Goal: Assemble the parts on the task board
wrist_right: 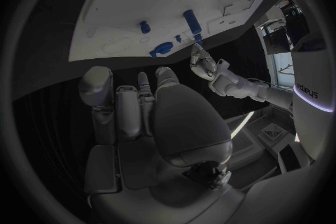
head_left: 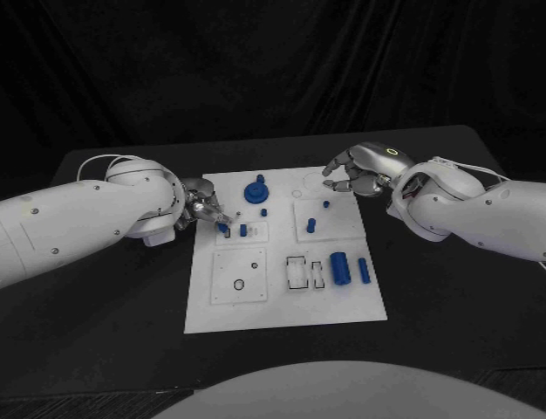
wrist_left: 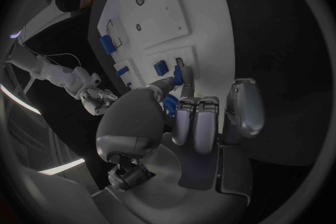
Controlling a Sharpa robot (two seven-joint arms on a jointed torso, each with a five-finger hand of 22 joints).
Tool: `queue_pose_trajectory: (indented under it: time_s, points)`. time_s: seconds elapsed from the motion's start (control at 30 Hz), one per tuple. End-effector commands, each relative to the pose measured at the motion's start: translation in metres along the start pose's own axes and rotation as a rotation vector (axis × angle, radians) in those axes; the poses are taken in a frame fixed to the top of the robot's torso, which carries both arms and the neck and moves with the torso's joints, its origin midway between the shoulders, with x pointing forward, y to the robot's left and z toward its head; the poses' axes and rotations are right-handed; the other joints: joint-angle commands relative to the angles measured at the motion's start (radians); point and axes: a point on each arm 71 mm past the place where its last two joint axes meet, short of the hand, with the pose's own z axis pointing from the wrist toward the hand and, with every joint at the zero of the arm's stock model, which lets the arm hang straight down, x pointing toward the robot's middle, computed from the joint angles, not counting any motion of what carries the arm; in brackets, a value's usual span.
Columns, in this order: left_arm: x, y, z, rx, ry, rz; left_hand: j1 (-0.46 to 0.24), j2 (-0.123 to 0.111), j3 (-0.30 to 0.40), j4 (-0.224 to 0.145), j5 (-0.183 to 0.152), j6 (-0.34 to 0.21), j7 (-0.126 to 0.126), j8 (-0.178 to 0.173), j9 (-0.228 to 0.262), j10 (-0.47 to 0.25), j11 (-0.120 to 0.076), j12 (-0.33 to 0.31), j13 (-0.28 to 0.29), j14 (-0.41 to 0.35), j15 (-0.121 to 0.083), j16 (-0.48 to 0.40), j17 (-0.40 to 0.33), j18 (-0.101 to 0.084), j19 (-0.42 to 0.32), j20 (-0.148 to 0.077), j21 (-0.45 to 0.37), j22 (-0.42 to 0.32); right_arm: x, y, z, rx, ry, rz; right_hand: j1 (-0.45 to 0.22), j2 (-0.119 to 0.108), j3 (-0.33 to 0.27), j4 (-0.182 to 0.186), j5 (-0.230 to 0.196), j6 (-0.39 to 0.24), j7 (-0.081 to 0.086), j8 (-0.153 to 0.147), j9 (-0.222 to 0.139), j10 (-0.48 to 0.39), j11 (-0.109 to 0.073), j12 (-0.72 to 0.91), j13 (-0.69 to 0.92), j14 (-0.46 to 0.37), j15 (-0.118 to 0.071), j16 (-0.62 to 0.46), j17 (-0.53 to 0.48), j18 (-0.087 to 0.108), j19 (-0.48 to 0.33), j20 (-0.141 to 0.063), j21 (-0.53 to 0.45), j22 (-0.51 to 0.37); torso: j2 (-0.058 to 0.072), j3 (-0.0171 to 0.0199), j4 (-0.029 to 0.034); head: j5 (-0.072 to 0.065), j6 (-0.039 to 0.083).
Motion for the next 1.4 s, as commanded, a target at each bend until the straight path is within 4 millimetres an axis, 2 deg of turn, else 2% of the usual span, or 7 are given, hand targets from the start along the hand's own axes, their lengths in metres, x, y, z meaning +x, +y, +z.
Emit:
queue_pose_trajectory:
  time_s: [0.03, 0.37, 0.7, 1.03, 1.33, 1.4]
  points:
    - [0.0003, -0.0017, 0.0002, 0.021, -0.012, -0.008, -0.008, 0.003, -0.010, 0.001, -0.013, -0.007, 0.001, -0.004, -0.002, 0.104, 0.005, 0.003, 0.263, 0.104, 0.006, 0.003, 0.263, 0.010, -0.001, 0.003, -0.003, 0.168, 0.0010, -0.0012, -0.0007, 0.015, 0.003, -0.001, 0.018, 0.007, 0.006, -0.001, 0.004, 0.010, 0.000, -0.003, -0.001, 0.022, -0.025, -0.006, -0.111, 0.025, -0.006, -0.005, 0.017, 0.011, -0.009, -0.001, -0.003, 0.110, -0.001, -0.0001, -0.0004, 0.000, 0.000]
    - [0.0004, -0.0015, 0.0003, 0.026, -0.024, -0.015, -0.017, 0.006, -0.030, 0.019, -0.048, -0.020, 0.007, -0.013, -0.007, 0.104, 0.009, 0.003, 0.263, 0.104, 0.010, 0.003, 0.263, 0.010, -0.002, 0.006, -0.003, 0.168, 0.0010, -0.0012, -0.0008, 0.015, 0.002, -0.001, 0.020, 0.005, 0.009, 0.001, 0.007, 0.011, 0.001, -0.004, -0.002, 0.022, -0.024, -0.006, -0.111, 0.025, -0.006, -0.006, 0.016, 0.011, -0.008, -0.001, -0.005, 0.110, -0.001, 0.0007, -0.0007, -0.002, 0.000]
    - [0.0011, -0.0005, 0.0003, 0.023, -0.020, -0.014, -0.032, 0.005, -0.064, 0.043, -0.064, -0.020, 0.011, -0.016, -0.010, 0.104, 0.013, 0.003, 0.263, 0.104, 0.013, 0.003, 0.263, 0.010, -0.002, 0.009, -0.003, 0.168, 0.0009, -0.0015, -0.0010, 0.016, 0.002, -0.001, 0.020, 0.005, 0.009, 0.001, 0.007, 0.011, 0.001, -0.004, -0.002, 0.022, -0.024, -0.006, -0.111, 0.025, -0.006, -0.006, 0.016, 0.011, -0.008, -0.001, -0.005, 0.110, -0.001, 0.0009, -0.0007, -0.002, 0.000]
    - [0.0022, -0.0002, 0.0001, 0.021, -0.010, -0.011, -0.033, 0.005, -0.072, 0.047, -0.069, -0.018, 0.010, -0.015, -0.010, 0.104, 0.013, 0.003, 0.263, 0.104, 0.013, 0.003, 0.263, 0.010, -0.001, 0.010, -0.002, 0.169, 0.0012, -0.0014, -0.0007, 0.016, 0.004, -0.001, 0.020, 0.005, 0.009, 0.001, 0.007, 0.011, 0.001, -0.004, -0.002, 0.022, -0.024, -0.006, -0.111, 0.025, -0.006, -0.006, 0.016, 0.011, -0.008, -0.001, -0.005, 0.110, 0.000, 0.0005, 0.0000, 0.000, 0.000]
    - [0.0033, 0.0005, -0.0002, 0.019, 0.003, -0.005, -0.009, 0.004, -0.081, 0.035, -0.041, -0.015, 0.007, -0.015, -0.010, 0.104, 0.010, 0.003, 0.263, 0.104, 0.012, 0.003, 0.263, 0.011, -0.002, 0.009, -0.005, 0.168, 0.0015, -0.0015, -0.0007, 0.018, 0.007, -0.001, 0.020, 0.005, 0.009, 0.001, 0.007, 0.011, 0.001, -0.004, -0.002, 0.022, -0.024, -0.006, -0.111, 0.025, -0.006, -0.006, 0.016, 0.011, -0.008, -0.001, -0.005, 0.110, 0.000, 0.0005, 0.0001, -0.001, 0.000]
    - [0.0035, 0.0005, -0.0002, 0.019, 0.006, -0.004, 0.021, 0.002, -0.078, 0.013, 0.017, -0.017, 0.004, -0.016, -0.011, 0.104, 0.008, 0.003, 0.263, 0.104, 0.010, 0.003, 0.263, 0.011, -0.003, 0.008, -0.005, 0.168, 0.0015, -0.0015, -0.0007, 0.018, 0.007, -0.001, 0.020, 0.005, 0.009, 0.001, 0.007, 0.011, 0.001, -0.004, -0.002, 0.022, -0.024, -0.006, -0.111, 0.025, -0.006, -0.006, 0.016, 0.011, -0.008, -0.001, -0.005, 0.110, 0.000, 0.0006, 0.0003, -0.001, 0.000]
